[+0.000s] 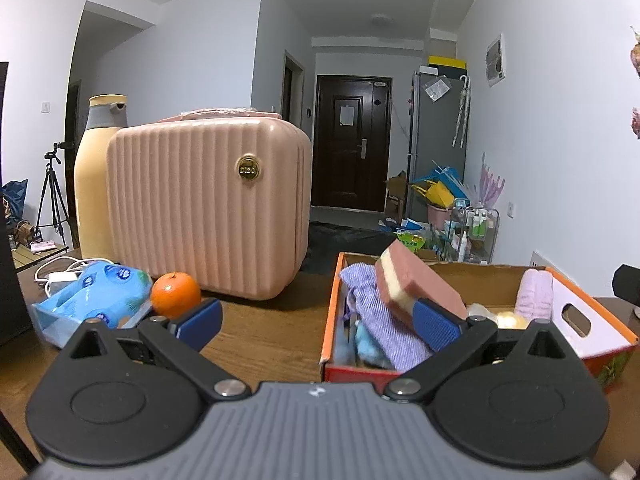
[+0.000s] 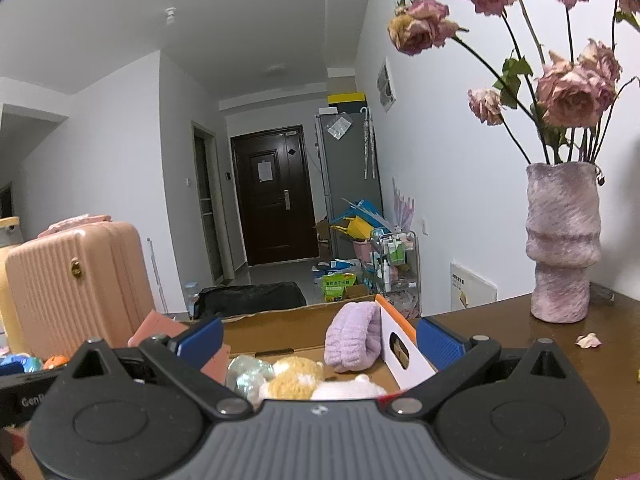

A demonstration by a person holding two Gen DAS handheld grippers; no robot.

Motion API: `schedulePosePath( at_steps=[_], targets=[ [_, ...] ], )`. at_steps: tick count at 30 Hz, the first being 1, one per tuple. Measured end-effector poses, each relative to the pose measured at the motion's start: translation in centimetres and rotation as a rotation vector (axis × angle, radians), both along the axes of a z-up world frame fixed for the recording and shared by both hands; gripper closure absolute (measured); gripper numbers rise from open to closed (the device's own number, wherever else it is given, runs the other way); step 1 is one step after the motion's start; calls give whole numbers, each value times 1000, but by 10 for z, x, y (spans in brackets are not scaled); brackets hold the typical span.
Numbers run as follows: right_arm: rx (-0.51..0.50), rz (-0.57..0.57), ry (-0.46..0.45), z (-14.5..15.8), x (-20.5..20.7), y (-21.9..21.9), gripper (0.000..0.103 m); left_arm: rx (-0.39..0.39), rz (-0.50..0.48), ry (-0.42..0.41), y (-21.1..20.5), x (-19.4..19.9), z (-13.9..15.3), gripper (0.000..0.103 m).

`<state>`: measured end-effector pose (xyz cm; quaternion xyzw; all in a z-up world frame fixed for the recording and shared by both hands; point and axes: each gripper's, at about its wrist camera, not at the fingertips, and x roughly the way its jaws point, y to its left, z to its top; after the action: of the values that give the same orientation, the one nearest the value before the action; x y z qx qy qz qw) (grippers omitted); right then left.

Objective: Organize soft objects
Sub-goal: 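Withdraw both grippers from the box back over the table, then reach the right gripper to the blue handkerchief pack and grasp it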

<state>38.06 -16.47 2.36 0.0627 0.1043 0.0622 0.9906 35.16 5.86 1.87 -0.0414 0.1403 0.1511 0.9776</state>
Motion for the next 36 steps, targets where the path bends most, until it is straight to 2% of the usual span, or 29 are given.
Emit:
schedulePosePath(
  at_steps=[15,30,36],
  targets=[
    [-80,42,-7,-5,-65,-6,0,8,-51,35,-1,-55,-4,0],
    [-202,84,-16,-14,-135,-19,0,24,-133,77,-10,-118,-9,0],
    [-228,103,5,-16,-157,-25,0,19,-164,87,-12,-140,-8,0]
  ],
)
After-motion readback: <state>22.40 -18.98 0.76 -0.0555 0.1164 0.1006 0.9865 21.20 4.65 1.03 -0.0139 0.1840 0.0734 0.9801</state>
